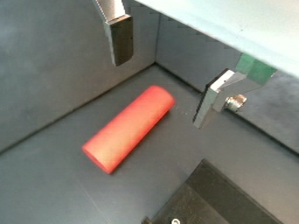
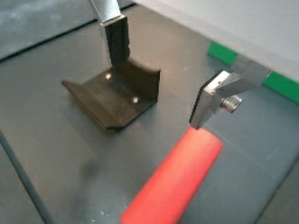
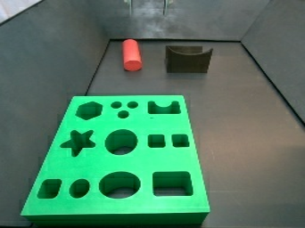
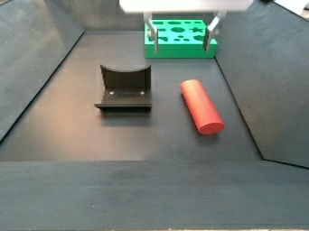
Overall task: Pick up the oval object. Move up. Place the oval object on the fixture. Regrasp the oval object. Move to above the board. Insert the oval object.
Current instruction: Pick up the oval object.
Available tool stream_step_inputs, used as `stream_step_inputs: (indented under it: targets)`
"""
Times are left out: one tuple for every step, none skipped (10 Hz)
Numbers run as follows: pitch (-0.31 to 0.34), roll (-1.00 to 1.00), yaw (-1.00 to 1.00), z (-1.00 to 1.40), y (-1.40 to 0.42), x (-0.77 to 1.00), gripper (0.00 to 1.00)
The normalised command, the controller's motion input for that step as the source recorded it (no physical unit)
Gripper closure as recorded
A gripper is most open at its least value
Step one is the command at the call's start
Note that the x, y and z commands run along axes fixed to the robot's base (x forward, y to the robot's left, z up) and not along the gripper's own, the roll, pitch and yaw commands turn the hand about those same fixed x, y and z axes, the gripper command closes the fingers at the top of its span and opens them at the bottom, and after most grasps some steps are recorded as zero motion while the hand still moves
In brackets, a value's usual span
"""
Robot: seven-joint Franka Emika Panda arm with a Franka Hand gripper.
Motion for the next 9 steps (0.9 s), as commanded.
stream_step_inputs:
  targets:
    - [0.000, -0.01, 0.41, -0.31, 0.00, 0.03, 0.00]
    - [-0.024, 0.00, 0.29, -0.49, -0.01, -0.02, 0.00]
    - [-0.059, 0.00, 0.11, -0.57, 0.00, -0.15, 0.00]
    - [-0.060, -0.04, 0.00, -0.46, 0.00, -0.24, 0.00]
    - [-0.069, -0.02, 0.00, -0.51, 0.00, -0.27, 0.00]
    - [-0.066, -0.04, -0.19, -0.36, 0.00, -0.31, 0.00]
    - [-0.106, -0.09, -0.14, -0.28, 0.03, -0.32, 0.00]
    - [-0.129, -0.12, -0.02, -0.26, 0.08, -0.28, 0.00]
    - [-0.140, -0.12, 0.00, -0.42, 0.12, -0.24, 0.00]
